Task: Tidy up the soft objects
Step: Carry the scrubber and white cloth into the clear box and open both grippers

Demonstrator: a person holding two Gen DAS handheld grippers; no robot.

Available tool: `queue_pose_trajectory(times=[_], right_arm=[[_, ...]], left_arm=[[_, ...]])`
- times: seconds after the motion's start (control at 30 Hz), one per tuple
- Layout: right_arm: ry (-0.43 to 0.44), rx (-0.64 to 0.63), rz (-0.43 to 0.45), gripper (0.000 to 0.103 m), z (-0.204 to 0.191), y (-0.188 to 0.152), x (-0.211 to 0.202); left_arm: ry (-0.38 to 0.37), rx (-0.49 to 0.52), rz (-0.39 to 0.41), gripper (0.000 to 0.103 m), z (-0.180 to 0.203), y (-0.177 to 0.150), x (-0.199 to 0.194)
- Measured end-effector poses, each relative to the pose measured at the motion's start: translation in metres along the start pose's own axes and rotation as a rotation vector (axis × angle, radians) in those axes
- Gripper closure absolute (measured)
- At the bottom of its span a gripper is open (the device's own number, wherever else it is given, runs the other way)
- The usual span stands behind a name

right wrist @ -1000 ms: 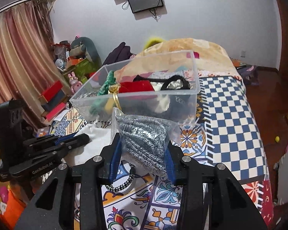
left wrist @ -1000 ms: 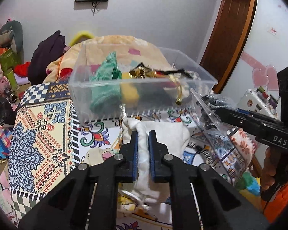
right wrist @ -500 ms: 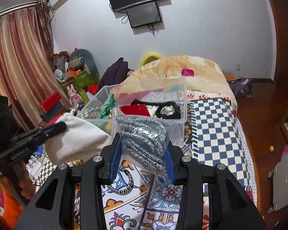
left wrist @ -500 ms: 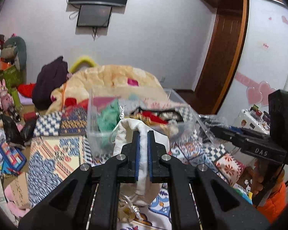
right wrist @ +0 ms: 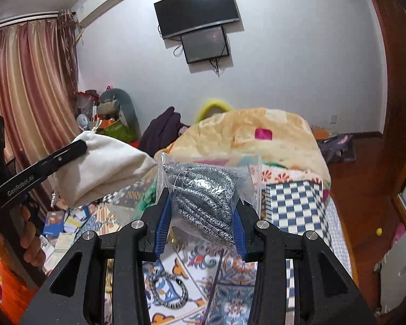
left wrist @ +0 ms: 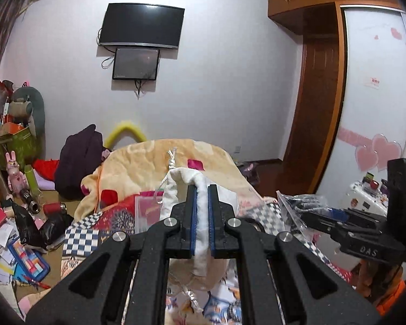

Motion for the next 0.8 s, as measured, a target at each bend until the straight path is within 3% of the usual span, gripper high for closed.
queue_pose_trajectory(times=[0.3,0.8], right_arm=[[-0.027,-0.010,-0.010,0.066,0.008,0.010,0.027],[-0.068,0.011,-0.161,0.066,0.028,-0.023,0.082]], left_arm=[[0.011,-0.021,-0.057,0.097,0.000,-0.007,0.045],[0.074,0.035,-0.210,0.097,-0.004,-0.067,0.102]])
Point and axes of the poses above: each gripper's, at about its wrist camera, not at the fingertips, and x roughly the way its jaws point, z to its right, y to its top, the point moved 7 cm from there along x, roughly the way its jaws point, and after that the axes turned 15 degrees about y, right-handed, at the moved point
